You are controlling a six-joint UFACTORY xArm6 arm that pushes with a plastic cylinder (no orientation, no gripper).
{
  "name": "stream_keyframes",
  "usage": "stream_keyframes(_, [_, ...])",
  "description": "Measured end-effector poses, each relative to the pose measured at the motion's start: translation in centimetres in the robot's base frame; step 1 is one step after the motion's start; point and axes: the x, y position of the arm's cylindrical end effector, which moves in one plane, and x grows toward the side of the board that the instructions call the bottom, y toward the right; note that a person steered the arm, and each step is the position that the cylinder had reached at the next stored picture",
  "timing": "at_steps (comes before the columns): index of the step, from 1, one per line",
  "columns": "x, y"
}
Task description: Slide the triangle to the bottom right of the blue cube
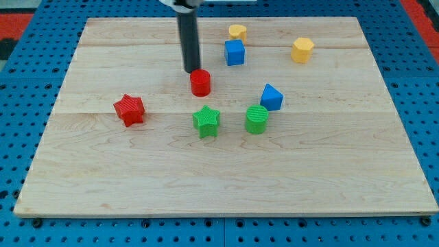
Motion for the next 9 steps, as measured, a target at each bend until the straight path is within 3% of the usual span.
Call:
stream_keyframes(1, [7.6, 4.7])
stream_keyframes(2, [6.0, 6.4])
stream_keyframes(4, [7.5, 17.2])
stream_keyframes(5, [9.9, 19.9])
stream_keyframes(6, [8.1, 22.4])
stream_keyframes(7, [2.1, 20.0])
stream_keyframes(8, [-1.2, 16.2])
stream_keyframes(9, [2.5, 20.1])
